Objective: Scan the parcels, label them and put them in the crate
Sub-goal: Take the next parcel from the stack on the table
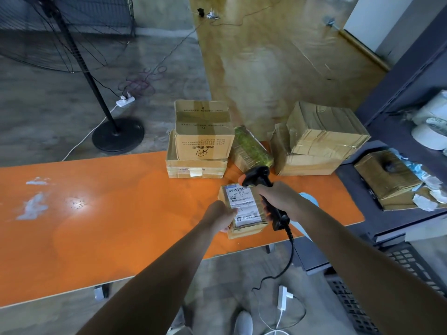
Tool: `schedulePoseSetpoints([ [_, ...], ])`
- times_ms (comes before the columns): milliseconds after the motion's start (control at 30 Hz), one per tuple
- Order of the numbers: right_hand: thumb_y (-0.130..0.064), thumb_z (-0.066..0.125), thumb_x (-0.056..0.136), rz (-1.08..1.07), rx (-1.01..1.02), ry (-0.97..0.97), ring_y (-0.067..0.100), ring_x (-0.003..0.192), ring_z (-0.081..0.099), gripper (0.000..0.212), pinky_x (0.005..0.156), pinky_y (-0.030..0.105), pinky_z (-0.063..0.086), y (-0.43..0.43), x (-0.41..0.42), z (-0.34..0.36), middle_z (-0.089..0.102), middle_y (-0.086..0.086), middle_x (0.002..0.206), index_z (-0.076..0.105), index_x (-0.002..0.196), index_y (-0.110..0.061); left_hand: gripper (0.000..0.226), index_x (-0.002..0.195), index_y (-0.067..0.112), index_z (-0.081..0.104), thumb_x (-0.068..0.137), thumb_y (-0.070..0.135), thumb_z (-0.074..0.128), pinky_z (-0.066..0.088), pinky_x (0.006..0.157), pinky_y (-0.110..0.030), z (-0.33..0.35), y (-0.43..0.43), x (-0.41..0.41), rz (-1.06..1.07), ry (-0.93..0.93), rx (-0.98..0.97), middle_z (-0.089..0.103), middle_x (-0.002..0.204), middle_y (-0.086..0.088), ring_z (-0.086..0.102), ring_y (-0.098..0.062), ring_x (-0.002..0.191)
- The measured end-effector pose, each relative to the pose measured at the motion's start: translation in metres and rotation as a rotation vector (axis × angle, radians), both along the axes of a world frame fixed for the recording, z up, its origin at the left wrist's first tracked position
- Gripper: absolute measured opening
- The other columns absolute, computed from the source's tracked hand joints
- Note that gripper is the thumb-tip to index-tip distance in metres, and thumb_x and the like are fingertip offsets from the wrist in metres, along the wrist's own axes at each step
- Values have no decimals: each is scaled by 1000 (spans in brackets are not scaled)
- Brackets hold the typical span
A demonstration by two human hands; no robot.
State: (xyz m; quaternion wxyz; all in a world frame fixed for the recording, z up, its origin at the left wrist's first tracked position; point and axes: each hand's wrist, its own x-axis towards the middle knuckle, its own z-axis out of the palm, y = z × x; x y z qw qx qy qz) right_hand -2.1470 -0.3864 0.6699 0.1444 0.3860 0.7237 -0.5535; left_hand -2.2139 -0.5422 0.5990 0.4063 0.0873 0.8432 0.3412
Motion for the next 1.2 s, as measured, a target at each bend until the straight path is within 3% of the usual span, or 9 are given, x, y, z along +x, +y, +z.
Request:
schedulePoseSetpoints([
  [100, -23, 57, 85, -4, -10, 14, 24, 44, 56, 23, 50, 31, 51, 5, 1, -6, 55, 4, 51, 57, 70, -5, 40, 117, -1, 60, 97, 33, 55, 54, 46, -20, 0, 1, 1, -17, 60, -20, 61, 64, -2, 62, -12, 51],
  [167, -26, 57, 84, 2, 24, 17, 26, 48, 57, 25, 53, 33, 52, 10, 2, -11, 56, 4, 52, 57, 70, -6, 36, 108, -1, 61, 97, 33, 55, 56, 51, -26, 1, 2, 1, -13, 116, -41, 58, 62, -1, 61, -14, 50],
  [233, -27, 57, 84, -11, 72, 23, 26, 54, 57, 24, 58, 37, 51, 16, 3, -19, 55, 7, 58, 55, 72, -6, 35, 107, 0, 59, 96, 34, 56, 53, 48, -28, 3, 3, 1, -10, 177, -64, 61, 69, -1, 58, -14, 51],
  [333, -20, 55, 87, -63, 56, 26, 28, 55, 55, 18, 59, 38, 47, 27, 6, -36, 50, 7, 58, 50, 77, -7, 34, 112, 8, 49, 95, 38, 56, 36, 42, -23, 5, 5, 1, -30, 280, -103, 62, 92, -2, 53, -12, 61],
  [433, -15, 54, 89, -57, 91, 2, 26, 60, 59, 12, 61, 39, 48, 36, 10, -57, 48, 10, 69, 49, 81, -8, 33, 115, 12, 48, 95, 37, 58, 39, 53, -23, 5, 12, 2, -31, 366, -82, 62, 111, -2, 58, -15, 82],
  [533, -17, 56, 89, -17, 173, -52, 27, 68, 58, 18, 62, 38, 44, 46, 12, -76, 47, 11, 71, 47, 76, -8, 35, 113, 12, 49, 93, 39, 58, 45, 68, -31, 3, 21, 3, -62, 428, -68, 59, 109, -5, 57, -19, 90],
  [733, -30, 63, 91, 41, 295, -99, 19, 58, 50, 26, 51, 27, 36, 61, 16, -108, 50, 5, 68, 51, 79, -10, 45, 120, 14, 49, 92, 47, 58, 44, 70, -31, -2, 45, 9, -89, 474, -34, 57, 114, -3, 56, -18, 88],
  [933, -40, 65, 90, 64, 363, -112, 25, 75, 60, 34, 59, 29, 42, 66, 16, -130, 61, 7, 82, 60, 101, -8, 49, 126, 16, 47, 91, 50, 56, 43, 73, -31, -7, 57, 13, -163, 559, -54, 56, 123, -1, 59, -21, 104],
  [1200, -38, 51, 97, 33, 520, 7, 24, 88, 59, 36, 68, 32, 44, 77, 28, -111, 65, 8, 101, 57, 116, -8, 53, 126, 16, 47, 89, 54, 57, 44, 76, -31, -7, 61, 21, -205, 568, -52, 55, 125, -3, 57, -21, 108],
])
